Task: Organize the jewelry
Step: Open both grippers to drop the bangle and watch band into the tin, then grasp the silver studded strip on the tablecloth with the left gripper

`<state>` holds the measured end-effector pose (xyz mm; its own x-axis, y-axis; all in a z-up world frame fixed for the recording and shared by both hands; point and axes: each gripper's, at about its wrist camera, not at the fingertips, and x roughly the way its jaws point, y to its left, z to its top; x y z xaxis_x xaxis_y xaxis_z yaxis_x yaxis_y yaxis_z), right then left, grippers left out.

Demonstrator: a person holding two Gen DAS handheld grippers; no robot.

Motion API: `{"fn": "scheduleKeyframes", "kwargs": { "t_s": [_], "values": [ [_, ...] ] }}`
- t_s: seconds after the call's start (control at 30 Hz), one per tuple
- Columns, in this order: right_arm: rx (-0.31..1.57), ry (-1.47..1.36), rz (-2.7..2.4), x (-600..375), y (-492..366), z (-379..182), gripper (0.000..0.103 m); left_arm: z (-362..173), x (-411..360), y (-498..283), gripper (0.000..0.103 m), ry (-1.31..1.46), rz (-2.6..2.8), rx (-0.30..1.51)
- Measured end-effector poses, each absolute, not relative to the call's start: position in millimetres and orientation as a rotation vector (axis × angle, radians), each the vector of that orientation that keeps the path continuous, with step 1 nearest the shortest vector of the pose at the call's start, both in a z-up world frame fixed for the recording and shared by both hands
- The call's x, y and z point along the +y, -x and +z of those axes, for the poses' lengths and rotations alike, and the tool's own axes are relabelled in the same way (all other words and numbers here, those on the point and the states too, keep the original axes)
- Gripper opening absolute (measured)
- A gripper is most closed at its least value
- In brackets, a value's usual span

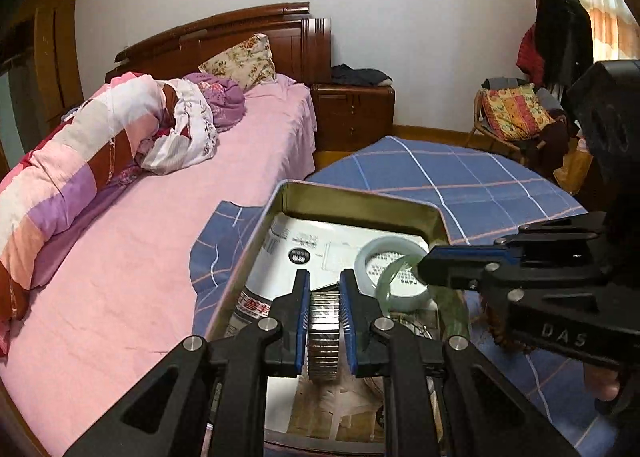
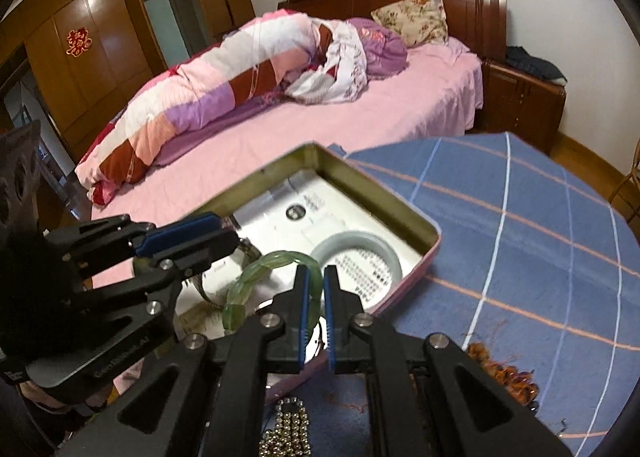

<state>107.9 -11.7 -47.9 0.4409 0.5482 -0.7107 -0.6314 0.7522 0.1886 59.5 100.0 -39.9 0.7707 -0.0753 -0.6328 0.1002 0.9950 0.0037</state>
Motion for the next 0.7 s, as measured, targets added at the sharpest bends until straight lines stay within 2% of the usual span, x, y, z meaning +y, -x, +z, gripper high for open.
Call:
{"fn": "scheduleKeyframes", "kwargs": {
  "t_s": [0.13, 0.17, 0.2, 0.23, 0.27, 0.37, 0.4, 0.7],
  "values": [
    [0.860, 0.089, 0.741, -14, -110, -53, 0.015, -41, 99, -59, 0.015, -0.032, -0.096, 0.682],
    [0.856, 0.080, 0.738, -18, -109, -52, 0.015, -41, 98, -59, 0.021, -0.032, -0.095, 0.686],
    [0.855, 0.074, 0.735, -20, -109, -52, 0.022, -40, 97, -58, 0.037, -0.038, -0.086, 0.686],
    [0.853, 0.065, 0.738, -22, -108, -51, 0.030, -39, 96, -57, 0.048, -0.041, -0.078, 0.681],
    [0.847, 0.053, 0.743, -24, -107, -49, 0.033, -36, 95, -53, 0.063, -0.046, -0.053, 0.656],
    [0.833, 0.037, 0.691, -40, -101, -43, 0.051, -29, 95, -44, 0.078, -0.024, -0.058, 0.625],
    [0.832, 0.014, 0.687, -46, -99, -41, 0.055, -28, 95, -42, 0.080, -0.016, -0.062, 0.620],
    [0.843, -0.021, 0.523, -139, -60, -47, 0.055, -27, 60, -3, 0.080, -0.043, -0.127, 0.593]
  ]
}}
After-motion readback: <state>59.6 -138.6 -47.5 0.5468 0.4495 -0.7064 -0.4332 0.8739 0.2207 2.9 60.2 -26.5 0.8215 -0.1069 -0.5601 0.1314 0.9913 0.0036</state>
